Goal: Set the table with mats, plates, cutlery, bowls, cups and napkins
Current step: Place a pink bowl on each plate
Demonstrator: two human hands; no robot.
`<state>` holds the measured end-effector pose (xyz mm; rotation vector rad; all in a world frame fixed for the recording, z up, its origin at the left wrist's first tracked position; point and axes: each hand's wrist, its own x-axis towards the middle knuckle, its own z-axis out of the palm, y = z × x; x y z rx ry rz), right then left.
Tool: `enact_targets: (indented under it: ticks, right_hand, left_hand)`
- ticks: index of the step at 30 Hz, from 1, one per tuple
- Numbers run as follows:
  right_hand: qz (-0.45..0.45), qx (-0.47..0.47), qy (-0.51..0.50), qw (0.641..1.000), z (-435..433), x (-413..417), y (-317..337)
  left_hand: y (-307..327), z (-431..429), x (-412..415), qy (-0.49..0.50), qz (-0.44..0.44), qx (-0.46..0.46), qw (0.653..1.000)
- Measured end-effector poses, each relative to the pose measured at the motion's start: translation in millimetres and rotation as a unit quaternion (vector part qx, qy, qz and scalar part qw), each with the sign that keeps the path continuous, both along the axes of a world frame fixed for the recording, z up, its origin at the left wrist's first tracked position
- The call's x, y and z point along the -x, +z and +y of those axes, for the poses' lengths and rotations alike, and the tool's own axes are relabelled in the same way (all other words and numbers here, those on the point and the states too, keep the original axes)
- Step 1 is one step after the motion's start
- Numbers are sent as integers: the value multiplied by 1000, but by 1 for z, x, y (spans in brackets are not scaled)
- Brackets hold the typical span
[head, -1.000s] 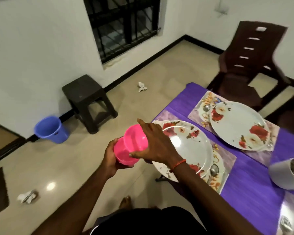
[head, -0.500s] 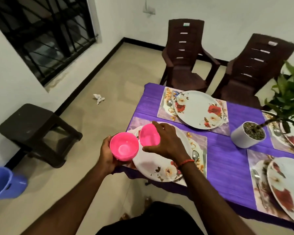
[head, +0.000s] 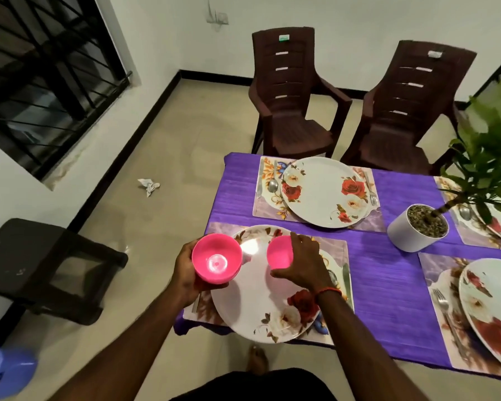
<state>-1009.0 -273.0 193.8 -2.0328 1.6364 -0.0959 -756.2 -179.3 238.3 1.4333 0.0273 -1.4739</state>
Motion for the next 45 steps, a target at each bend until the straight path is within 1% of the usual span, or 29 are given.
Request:
enact_targets:
  ticks: [4,6,11,17,22,25,29,34,36,39,41,45]
  right_hand:
    - [2,6,-8,1000,-17,2,-16]
    - [6,10,-7,1000,-24,2,-23]
    - [0,10,-13,1000,-34,-2,-30]
    - [-8,11,-28,1000,-40,-4,-33]
    - [-1,18,-29,999,-39,-1,-34]
    - [-2,44,-35,998,-38,-3,-30]
    - [-17,113,-24,993,-38,-17,-11]
    - [-112,184,30,976,-33,-55,22]
    - [-139,177,75,972,-27,-75,39]
    - [-157,144,165,963,-13,-107,61]
    - [-146,121,214,958,3,-134,72]
    - [-72,108,264,956,41,-194,76]
  left_hand:
    - [-6,-14,2,-15,31,25,999]
    - [-11,-19,3,-26,36,24,999]
    - [-16,-25,6,-48,41,4,998]
    - [-5,-33,9,-62,48,12,997]
    - [-18,-36,0,-71,46,10,996]
    - [-24,-37,-4,-66,35,6,997]
    - [-24,-36,-8,-60,17,-5,998]
    - [-19,-32,-17,-57,-7,-9,998]
    - [-15,-28,-26,-53,-14,-11,998]
    - [-10,-22,-40,-52,-20,-3,998]
    - [-8,-16,-57,-50,-19,-1,999]
    - [-4,6,-99,-41,-15,1,999]
